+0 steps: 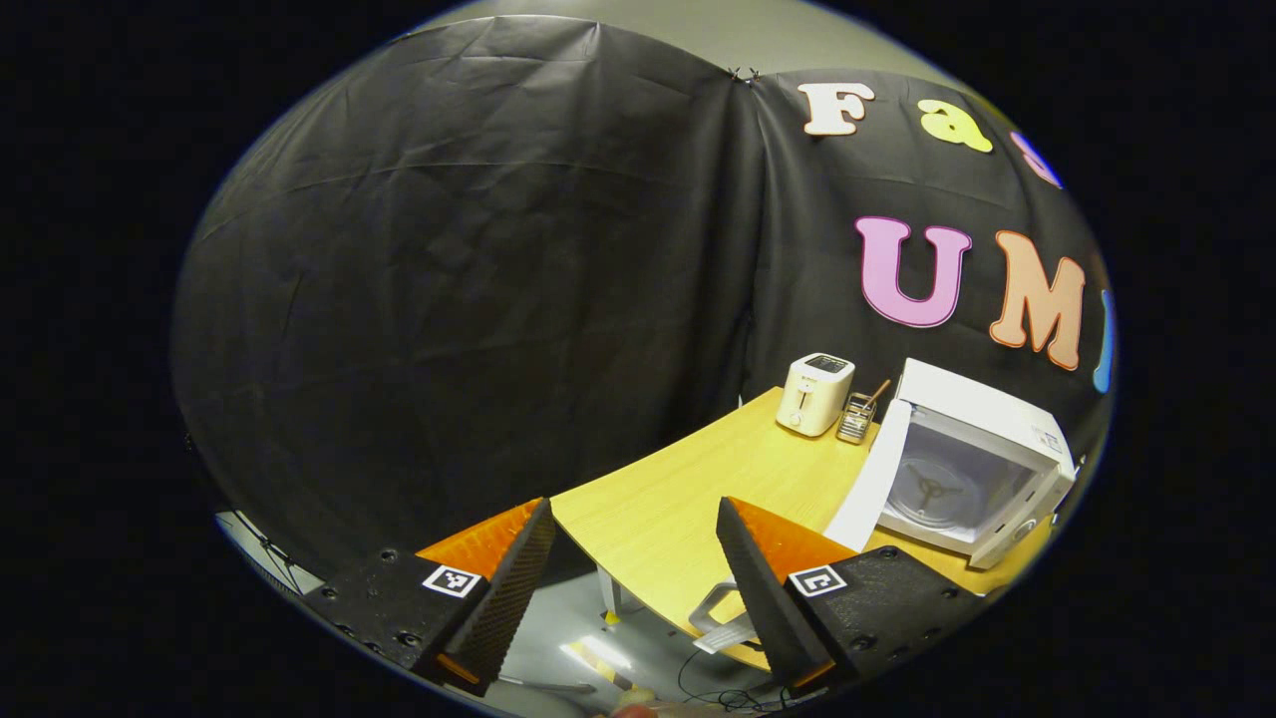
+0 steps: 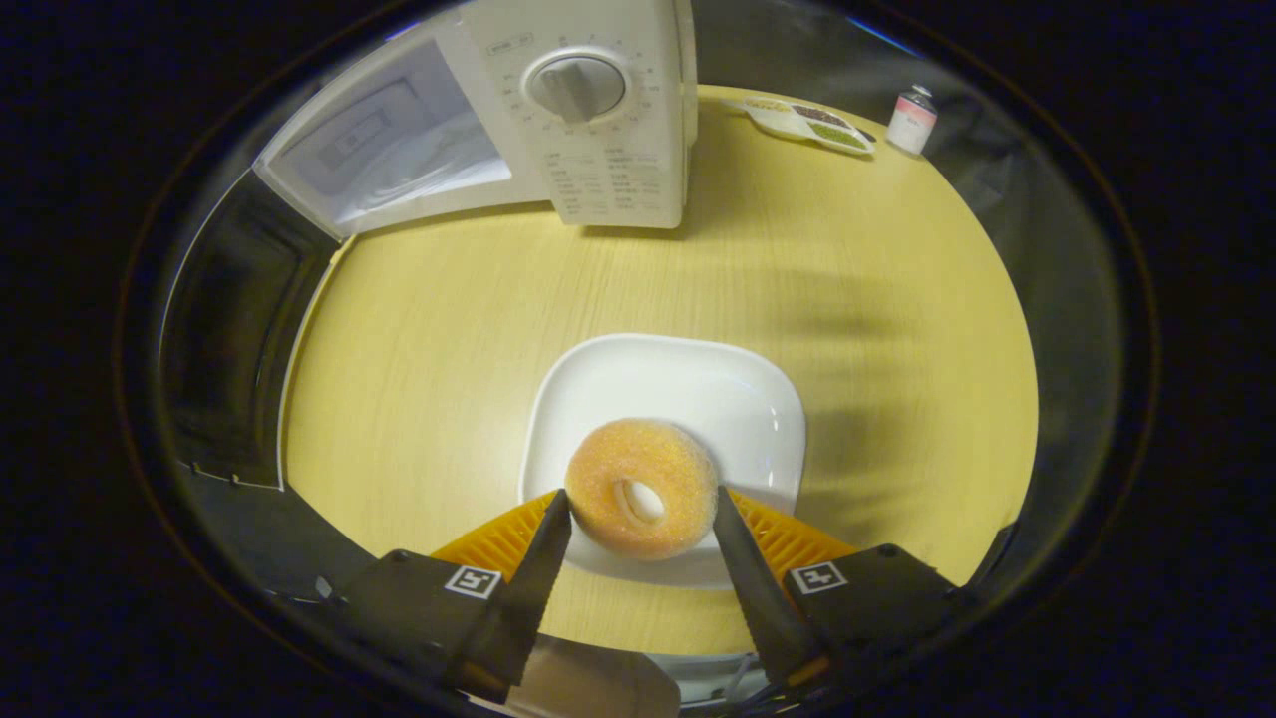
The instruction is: Open the microwave oven with the left hand, put the food in, and close the microwave oven.
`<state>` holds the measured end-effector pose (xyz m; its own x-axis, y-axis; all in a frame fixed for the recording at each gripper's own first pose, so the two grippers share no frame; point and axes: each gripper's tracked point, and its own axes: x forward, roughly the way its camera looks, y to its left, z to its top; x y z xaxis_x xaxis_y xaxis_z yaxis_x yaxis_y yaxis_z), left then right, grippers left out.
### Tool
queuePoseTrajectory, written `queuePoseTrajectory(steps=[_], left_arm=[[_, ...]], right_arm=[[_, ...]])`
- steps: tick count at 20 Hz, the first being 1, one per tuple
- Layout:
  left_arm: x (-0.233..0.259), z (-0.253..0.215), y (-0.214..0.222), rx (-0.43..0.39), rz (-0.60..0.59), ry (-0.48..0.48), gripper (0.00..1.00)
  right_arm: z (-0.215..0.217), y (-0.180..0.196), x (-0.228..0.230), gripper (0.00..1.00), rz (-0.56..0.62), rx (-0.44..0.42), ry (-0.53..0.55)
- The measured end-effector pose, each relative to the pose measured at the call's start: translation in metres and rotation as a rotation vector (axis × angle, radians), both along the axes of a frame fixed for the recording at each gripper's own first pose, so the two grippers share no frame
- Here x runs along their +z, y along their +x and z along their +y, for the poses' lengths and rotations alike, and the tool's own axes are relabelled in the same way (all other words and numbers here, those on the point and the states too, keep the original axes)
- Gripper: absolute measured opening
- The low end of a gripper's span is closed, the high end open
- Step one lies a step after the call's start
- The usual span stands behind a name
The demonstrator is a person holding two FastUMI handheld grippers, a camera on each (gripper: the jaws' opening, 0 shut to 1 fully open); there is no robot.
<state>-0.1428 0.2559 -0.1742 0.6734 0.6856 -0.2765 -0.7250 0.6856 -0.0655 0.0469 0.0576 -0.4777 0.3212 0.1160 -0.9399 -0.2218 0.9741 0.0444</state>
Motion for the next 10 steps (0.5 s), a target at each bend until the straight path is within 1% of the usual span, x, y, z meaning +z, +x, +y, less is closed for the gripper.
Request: queuePoseTrajectory(steps=[1, 2, 5, 6, 7, 8, 10], left_arm=[[-0.001, 0.001, 0.003, -0.004, -0.002, 0.002, 0.96], [-0.001, 0.002, 0.008, -0.013, -0.005, 0.000, 0.96], [-0.006, 0.006, 0.026, -0.059, -0.011, -0.030, 0.96], [-0.009, 0.006, 0.033, -0.082, -0.012, -0.041, 0.96], [-0.013, 0.008, 0.040, -0.108, -0.005, -0.050, 0.94], [-0.017, 0.009, 0.045, -0.138, 0.011, -0.056, 0.96], [-0.025, 0.010, 0.056, -0.198, 0.038, -0.061, 0.96]], right_arm=[[0.000, 0.000, 0.001, 0.83, -0.008, -0.002, -0.005], [-0.001, 0.001, 0.001, 0.76, -0.021, -0.009, -0.014], [0.004, -0.004, 0.006, 0.76, -0.034, -0.042, -0.028], [0.010, -0.006, 0.009, 0.76, -0.039, -0.061, -0.016], [0.019, -0.009, 0.016, 0.76, -0.045, -0.088, 0.003], [0.025, -0.013, 0.023, 0.81, -0.051, -0.111, 0.019], [0.047, -0.018, 0.038, 0.81, -0.074, -0.155, 0.063]])
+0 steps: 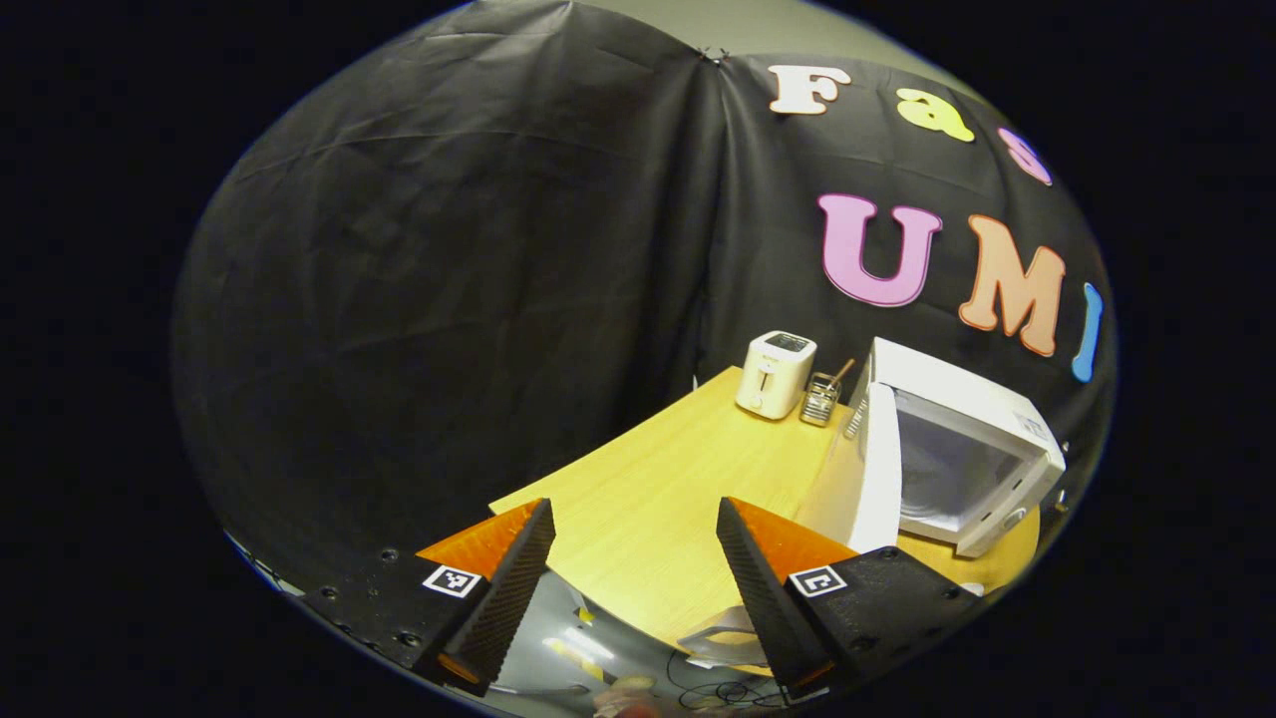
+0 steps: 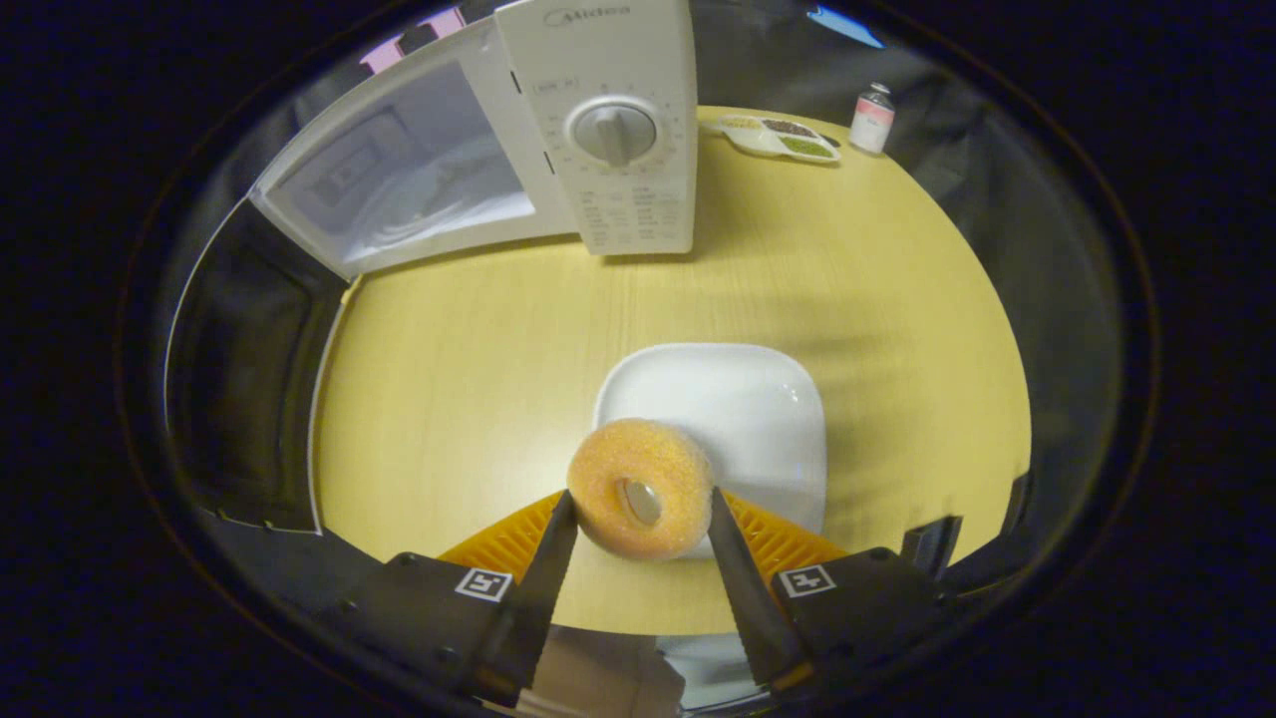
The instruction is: Open the microwave oven with the left hand, put the food in, and close the microwave oven.
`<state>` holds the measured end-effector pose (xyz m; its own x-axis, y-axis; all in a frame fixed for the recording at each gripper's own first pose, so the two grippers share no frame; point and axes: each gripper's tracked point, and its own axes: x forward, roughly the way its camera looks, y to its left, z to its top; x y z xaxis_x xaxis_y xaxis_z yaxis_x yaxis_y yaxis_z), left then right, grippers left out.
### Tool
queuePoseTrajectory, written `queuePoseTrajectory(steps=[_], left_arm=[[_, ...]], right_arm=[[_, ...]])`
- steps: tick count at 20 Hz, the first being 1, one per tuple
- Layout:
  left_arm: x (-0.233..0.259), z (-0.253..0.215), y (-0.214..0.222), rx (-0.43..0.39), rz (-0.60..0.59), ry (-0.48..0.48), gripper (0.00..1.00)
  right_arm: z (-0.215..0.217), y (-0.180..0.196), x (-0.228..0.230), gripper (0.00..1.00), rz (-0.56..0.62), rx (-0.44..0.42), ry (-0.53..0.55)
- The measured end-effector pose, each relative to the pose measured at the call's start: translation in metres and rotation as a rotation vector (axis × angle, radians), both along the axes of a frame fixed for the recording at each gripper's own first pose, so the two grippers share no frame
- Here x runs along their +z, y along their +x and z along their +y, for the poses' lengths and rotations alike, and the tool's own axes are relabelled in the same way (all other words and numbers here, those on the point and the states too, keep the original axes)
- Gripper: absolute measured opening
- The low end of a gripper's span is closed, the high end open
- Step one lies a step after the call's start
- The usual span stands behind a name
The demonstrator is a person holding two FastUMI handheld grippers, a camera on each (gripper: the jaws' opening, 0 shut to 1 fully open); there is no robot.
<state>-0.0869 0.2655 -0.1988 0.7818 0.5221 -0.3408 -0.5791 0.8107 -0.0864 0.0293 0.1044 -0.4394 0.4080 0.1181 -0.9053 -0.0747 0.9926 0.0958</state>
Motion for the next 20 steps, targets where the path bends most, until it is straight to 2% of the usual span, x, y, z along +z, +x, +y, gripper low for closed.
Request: queuePoseTrajectory(steps=[1, 2, 5, 6, 7, 10, 11, 14, 17, 20], left_arm=[[-0.003, 0.001, 0.005, -0.027, 0.013, -0.001, 0.96], [-0.007, 0.004, 0.010, -0.052, 0.025, -0.002, 0.96], [-0.013, 0.006, 0.025, -0.121, 0.042, -0.015, 0.96], [-0.015, 0.005, 0.030, -0.141, 0.035, -0.031, 0.96], [-0.016, 0.004, 0.035, -0.158, 0.031, -0.048, 0.96], [-0.023, 0.005, 0.043, -0.196, 0.040, -0.072, 0.97], [-0.024, 0.006, 0.046, -0.210, 0.045, -0.071, 0.96], [-0.027, 0.007, 0.055, -0.253, 0.057, -0.067, 0.96], [-0.031, 0.009, 0.062, -0.280, 0.070, -0.074, 0.96], [-0.040, 0.008, 0.068, -0.301, 0.088, -0.097, 0.96]], right_arm=[[0.011, -0.001, 0.007, 0.81, -0.012, -0.015, 0.022], [0.023, -0.003, 0.013, 0.76, -0.023, -0.024, 0.044], [0.066, -0.003, 0.033, 0.76, -0.070, -0.043, 0.133], [0.080, -0.001, 0.038, 0.81, -0.087, -0.051, 0.166], [0.095, 0.001, 0.043, 0.76, -0.099, -0.063, 0.195], [0.140, 0.008, 0.063, 0.76, -0.150, -0.103, 0.302], [0.153, 0.014, 0.069, 0.81, -0.176, -0.113, 0.335], [0.179, 0.043, 0.079, 0.81, -0.277, -0.141, 0.386], [0.198, 0.081, 0.081, 0.81, -0.347, -0.210, 0.447], [0.207, 0.117, 0.073, 0.81, -0.392, -0.275, 0.454]])
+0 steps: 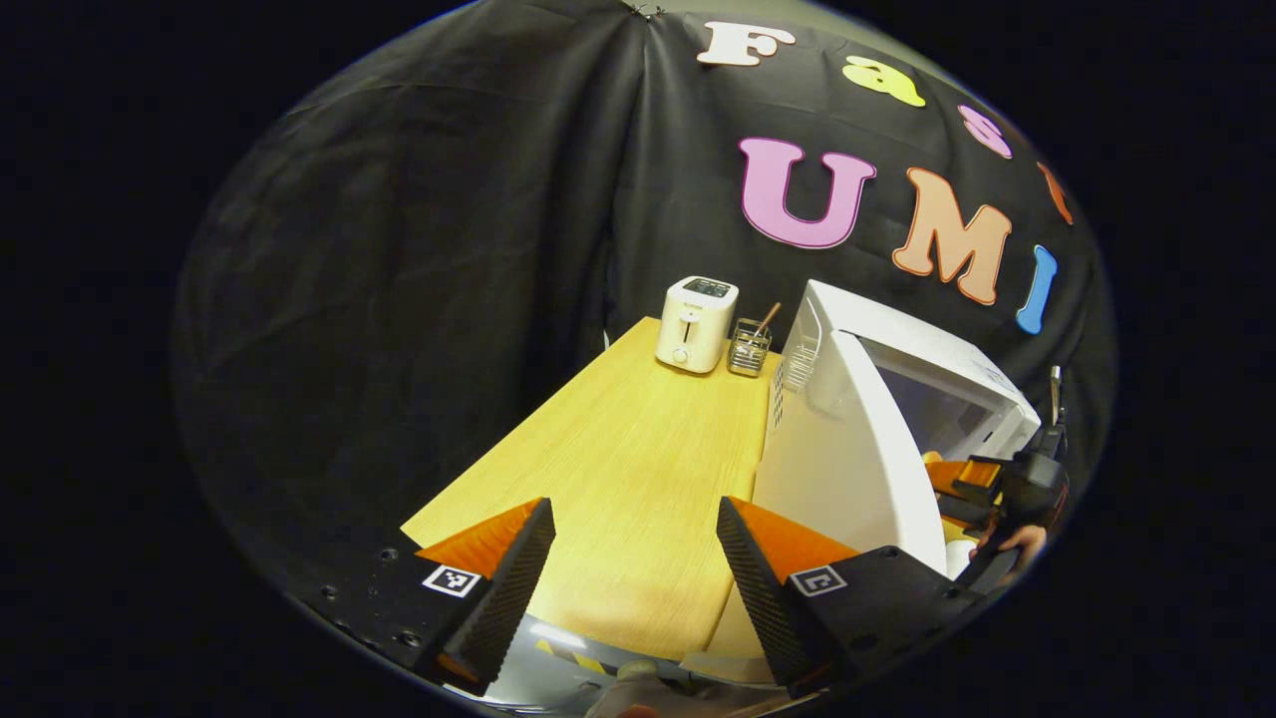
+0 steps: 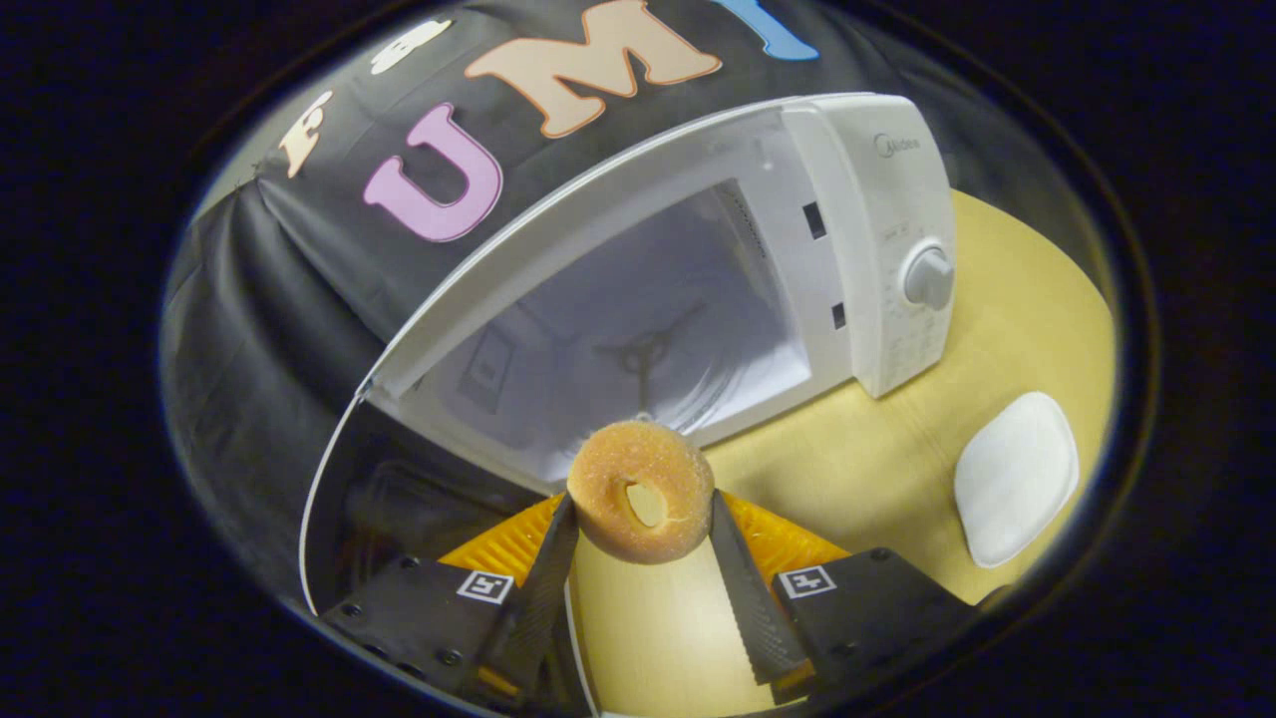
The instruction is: Open the microwave oven with the left hand, put the food in, and close the microwave oven.
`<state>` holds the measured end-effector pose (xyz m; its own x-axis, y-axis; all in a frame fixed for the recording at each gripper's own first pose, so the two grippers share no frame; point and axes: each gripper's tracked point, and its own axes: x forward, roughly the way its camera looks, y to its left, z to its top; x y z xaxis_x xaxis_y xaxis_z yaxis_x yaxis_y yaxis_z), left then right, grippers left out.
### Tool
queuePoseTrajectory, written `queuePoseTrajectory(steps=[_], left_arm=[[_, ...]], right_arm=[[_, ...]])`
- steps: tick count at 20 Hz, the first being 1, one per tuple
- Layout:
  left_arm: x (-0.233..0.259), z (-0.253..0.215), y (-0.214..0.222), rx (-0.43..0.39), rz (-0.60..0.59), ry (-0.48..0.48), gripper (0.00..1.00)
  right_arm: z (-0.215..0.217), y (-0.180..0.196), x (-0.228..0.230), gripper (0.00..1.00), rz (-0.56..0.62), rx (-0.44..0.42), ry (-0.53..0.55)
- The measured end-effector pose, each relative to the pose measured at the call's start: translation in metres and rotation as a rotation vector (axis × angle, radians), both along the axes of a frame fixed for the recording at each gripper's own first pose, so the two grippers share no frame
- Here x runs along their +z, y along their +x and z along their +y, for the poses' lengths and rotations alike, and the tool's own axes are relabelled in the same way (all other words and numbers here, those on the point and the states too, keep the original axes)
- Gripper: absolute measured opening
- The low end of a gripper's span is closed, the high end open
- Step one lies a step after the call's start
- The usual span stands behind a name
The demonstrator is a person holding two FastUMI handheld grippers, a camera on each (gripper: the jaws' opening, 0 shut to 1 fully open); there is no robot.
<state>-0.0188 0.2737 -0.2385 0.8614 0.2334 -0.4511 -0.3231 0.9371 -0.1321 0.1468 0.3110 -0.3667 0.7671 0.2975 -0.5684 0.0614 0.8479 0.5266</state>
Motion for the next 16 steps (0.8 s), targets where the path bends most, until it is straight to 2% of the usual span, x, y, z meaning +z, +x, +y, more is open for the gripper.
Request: queuePoseTrajectory(steps=[5, 6, 8, 16], left_arm=[[-0.007, 0.006, 0.009, -0.020, 0.039, 0.011, 0.96], [-0.008, 0.005, 0.011, -0.028, 0.042, 0.015, 0.96], [-0.007, 0.004, 0.015, -0.039, 0.046, 0.015, 0.96], [-0.013, 0.004, 0.023, -0.056, 0.068, 0.016, 0.97]], right_arm=[[-0.002, 0.053, -0.011, 0.81, -0.035, -0.115, -0.006], [-0.004, 0.061, -0.013, 0.75, -0.039, -0.137, -0.009], [-0.009, 0.073, -0.017, 0.74, -0.053, -0.172, -0.022], [0.006, 0.112, -0.025, 0.74, -0.117, -0.209, -0.042]])
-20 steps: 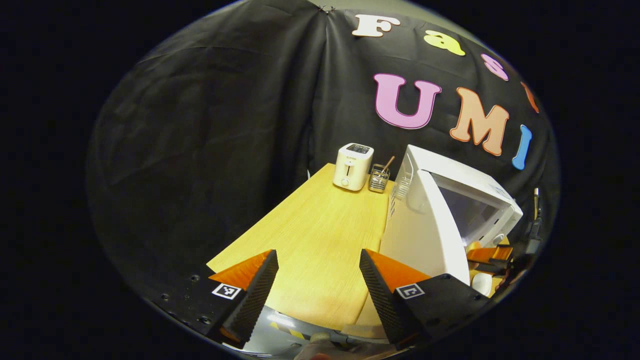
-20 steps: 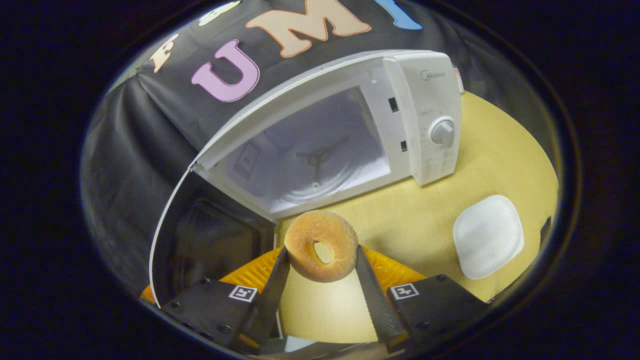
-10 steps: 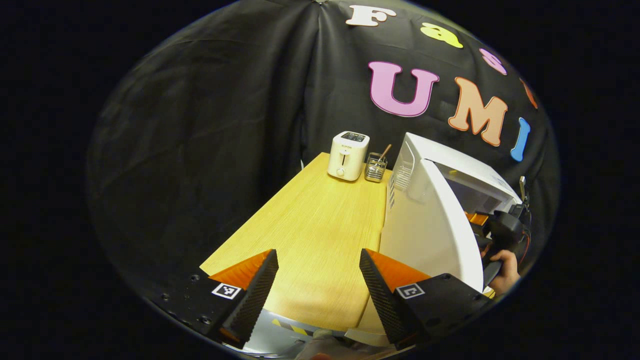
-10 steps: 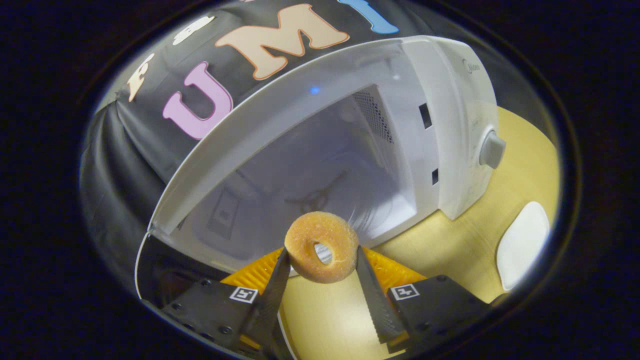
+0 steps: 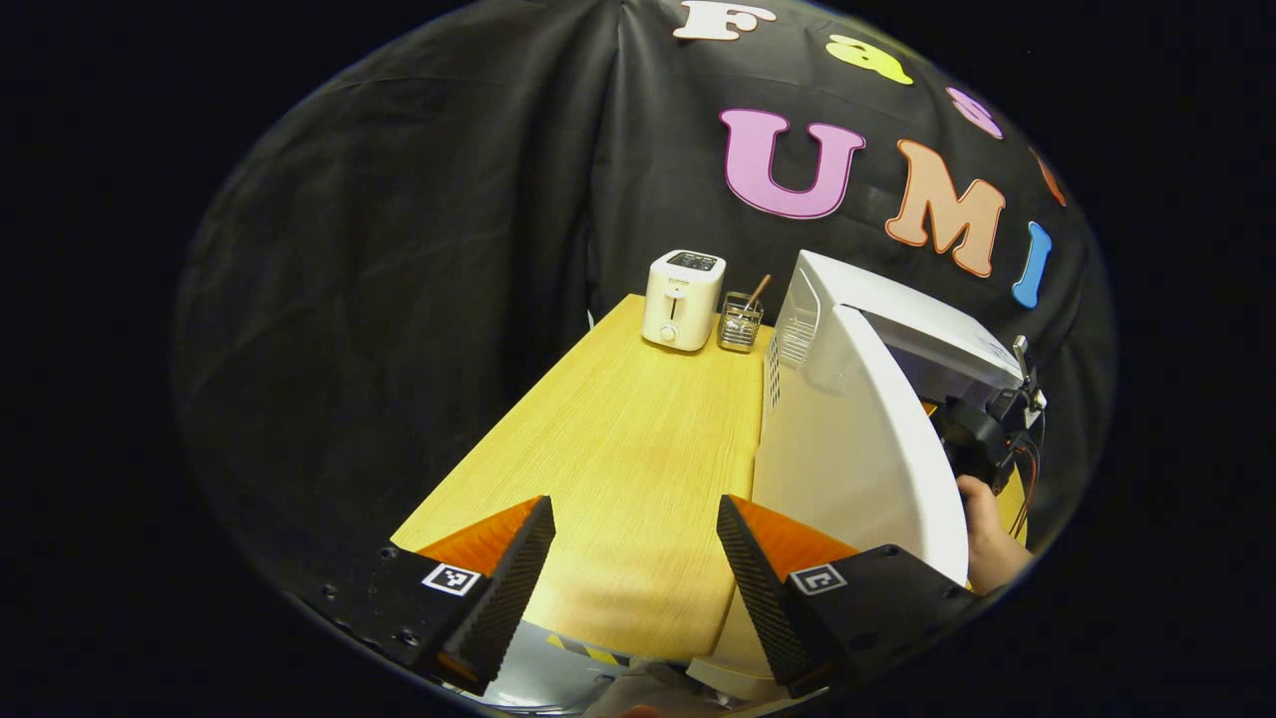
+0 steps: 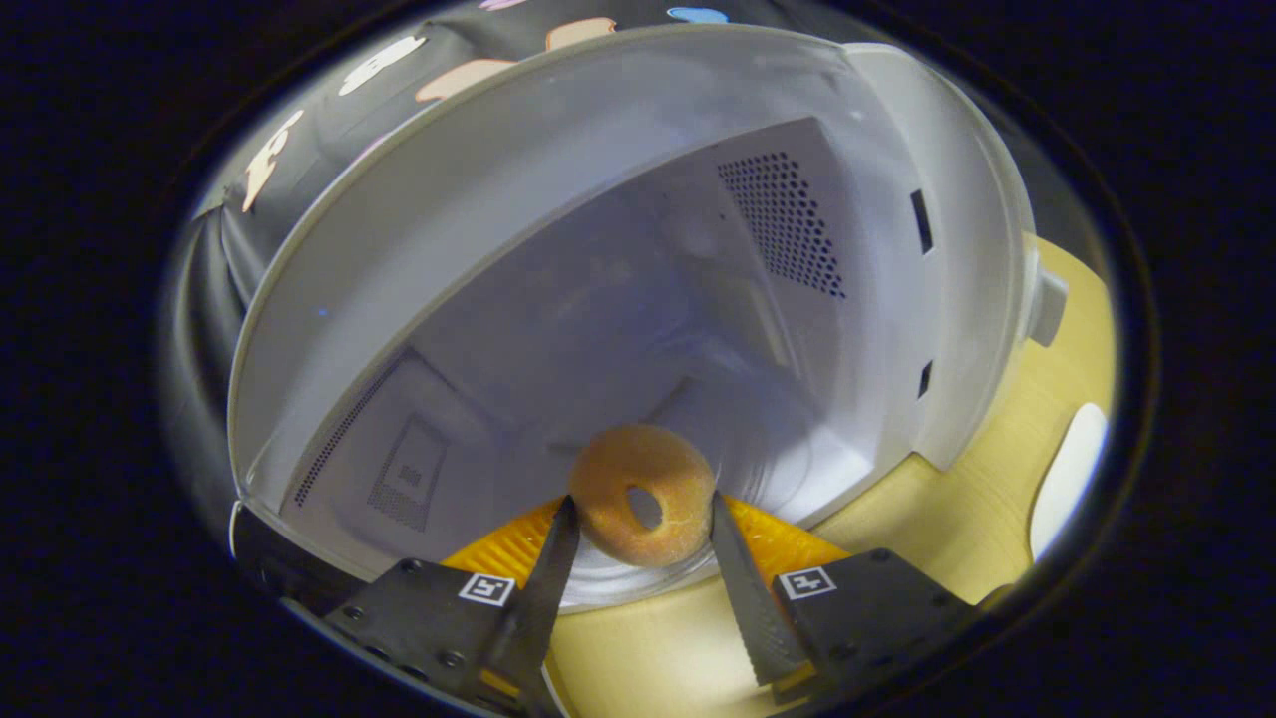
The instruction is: Open the microwave oven with the left hand, put the food in, and close the microwave oven.
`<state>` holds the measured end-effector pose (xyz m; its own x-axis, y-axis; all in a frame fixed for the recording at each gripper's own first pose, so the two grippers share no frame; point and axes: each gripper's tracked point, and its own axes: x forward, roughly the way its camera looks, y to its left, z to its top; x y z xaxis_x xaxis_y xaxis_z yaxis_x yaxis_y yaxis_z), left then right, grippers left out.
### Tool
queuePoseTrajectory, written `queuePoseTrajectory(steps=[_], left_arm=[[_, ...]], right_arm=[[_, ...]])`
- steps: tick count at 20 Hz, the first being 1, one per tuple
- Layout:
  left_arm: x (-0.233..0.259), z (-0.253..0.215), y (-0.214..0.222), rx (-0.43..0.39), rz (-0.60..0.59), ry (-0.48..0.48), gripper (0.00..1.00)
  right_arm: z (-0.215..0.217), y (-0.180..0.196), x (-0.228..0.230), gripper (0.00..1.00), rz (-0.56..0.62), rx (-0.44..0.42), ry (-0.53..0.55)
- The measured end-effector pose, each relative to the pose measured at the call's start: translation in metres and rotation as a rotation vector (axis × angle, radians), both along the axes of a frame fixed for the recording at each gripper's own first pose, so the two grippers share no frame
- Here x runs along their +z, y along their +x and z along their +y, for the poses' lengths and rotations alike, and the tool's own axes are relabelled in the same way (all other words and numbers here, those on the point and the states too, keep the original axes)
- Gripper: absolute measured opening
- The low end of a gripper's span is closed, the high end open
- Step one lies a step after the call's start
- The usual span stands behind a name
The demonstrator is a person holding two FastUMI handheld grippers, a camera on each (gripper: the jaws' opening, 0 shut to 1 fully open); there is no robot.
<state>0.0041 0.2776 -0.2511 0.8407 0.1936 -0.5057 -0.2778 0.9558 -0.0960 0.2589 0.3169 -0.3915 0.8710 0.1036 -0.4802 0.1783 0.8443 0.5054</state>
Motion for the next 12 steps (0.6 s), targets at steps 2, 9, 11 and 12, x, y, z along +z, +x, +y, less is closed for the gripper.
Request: queuePoseTrajectory(steps=[2, 9, 11, 12], left_arm=[[0.001, 0.001, -0.001, 0.006, -0.004, 0.001, 0.97], [-0.004, -0.001, -0.004, 0.007, 0.004, -0.019, 0.97], [-0.002, -0.001, -0.004, 0.008, 0.003, -0.022, 0.97], [-0.002, -0.001, -0.003, 0.009, -0.001, -0.022, 0.97]], right_arm=[[-0.003, 0.007, 0.001, 0.81, -0.011, -0.010, -0.027], [-0.003, 0.005, 0.004, 0.84, -0.004, 0.006, -0.040], [-0.002, 0.000, 0.005, 0.84, -0.013, 0.014, -0.055], [-0.003, 0.000, 0.007, 1.00, -0.021, 0.014, -0.063]])
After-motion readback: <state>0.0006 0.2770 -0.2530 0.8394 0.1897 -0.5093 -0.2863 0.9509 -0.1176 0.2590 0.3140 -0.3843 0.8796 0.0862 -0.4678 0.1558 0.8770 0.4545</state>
